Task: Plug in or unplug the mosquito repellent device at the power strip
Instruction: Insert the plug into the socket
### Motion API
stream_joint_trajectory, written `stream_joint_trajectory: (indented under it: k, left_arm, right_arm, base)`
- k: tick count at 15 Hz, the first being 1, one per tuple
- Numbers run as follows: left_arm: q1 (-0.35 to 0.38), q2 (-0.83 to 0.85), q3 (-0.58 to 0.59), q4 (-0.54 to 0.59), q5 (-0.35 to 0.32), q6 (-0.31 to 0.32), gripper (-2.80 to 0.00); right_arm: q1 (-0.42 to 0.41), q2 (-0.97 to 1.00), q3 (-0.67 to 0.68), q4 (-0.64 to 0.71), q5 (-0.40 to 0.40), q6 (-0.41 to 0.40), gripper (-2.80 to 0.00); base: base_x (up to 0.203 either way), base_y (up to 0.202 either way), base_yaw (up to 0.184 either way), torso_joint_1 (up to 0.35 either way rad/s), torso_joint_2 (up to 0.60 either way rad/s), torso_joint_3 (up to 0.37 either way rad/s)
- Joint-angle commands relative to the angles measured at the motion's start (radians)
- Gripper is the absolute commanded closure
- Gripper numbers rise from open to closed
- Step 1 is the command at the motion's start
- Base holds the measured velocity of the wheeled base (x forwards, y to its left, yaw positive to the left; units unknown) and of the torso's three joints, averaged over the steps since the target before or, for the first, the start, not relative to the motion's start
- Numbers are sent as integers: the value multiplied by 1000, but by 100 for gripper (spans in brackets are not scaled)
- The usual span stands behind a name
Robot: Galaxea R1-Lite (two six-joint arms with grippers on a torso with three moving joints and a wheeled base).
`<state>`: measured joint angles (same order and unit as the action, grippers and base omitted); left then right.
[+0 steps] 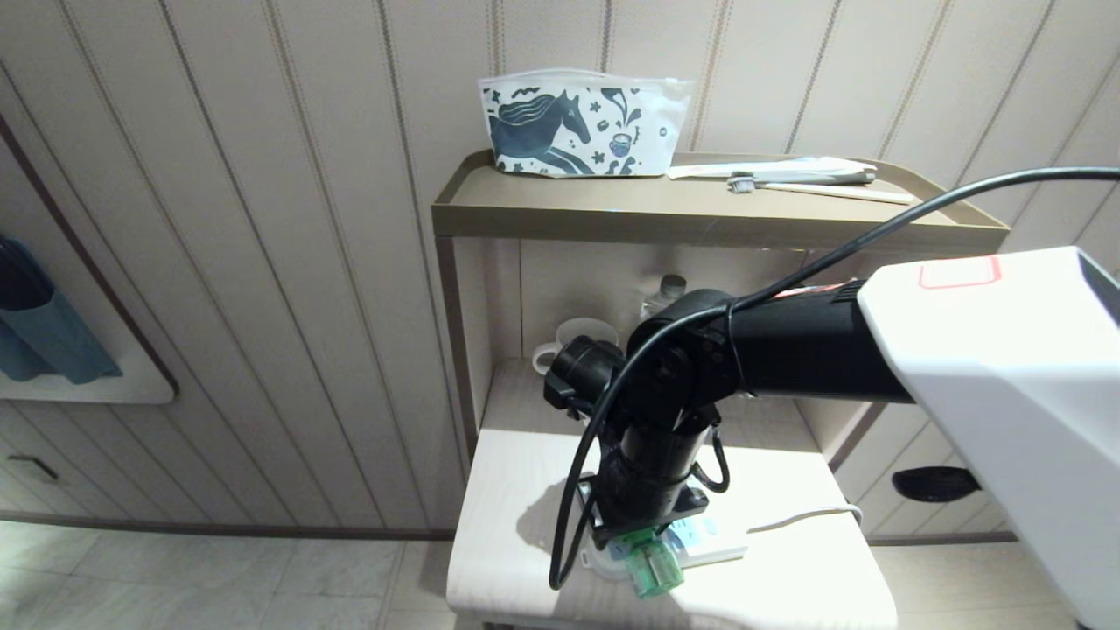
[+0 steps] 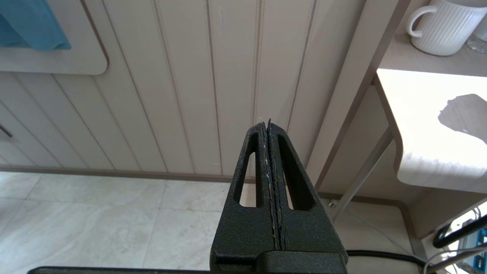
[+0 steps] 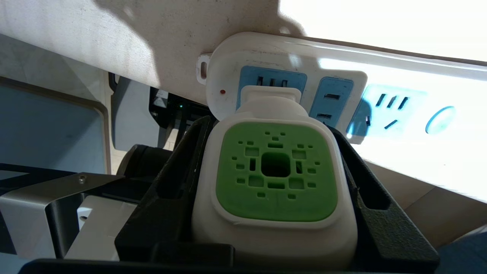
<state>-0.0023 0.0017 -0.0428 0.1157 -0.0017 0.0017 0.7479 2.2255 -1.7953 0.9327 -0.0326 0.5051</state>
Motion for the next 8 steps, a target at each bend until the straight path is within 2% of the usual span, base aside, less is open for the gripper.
stream_joint_trajectory:
  k: [1, 8]
  left_arm:
    - [1, 1, 0, 1, 0, 0, 0]
    - [-1, 1, 0, 1, 0, 0, 0]
  right_arm:
    - [-2, 14, 1, 3, -1, 3, 0]
    - [-12, 20, 15, 1, 0, 3, 0]
  base:
    - [0, 0, 0, 0, 0, 0]
    - [0, 0, 0, 0, 0, 0]
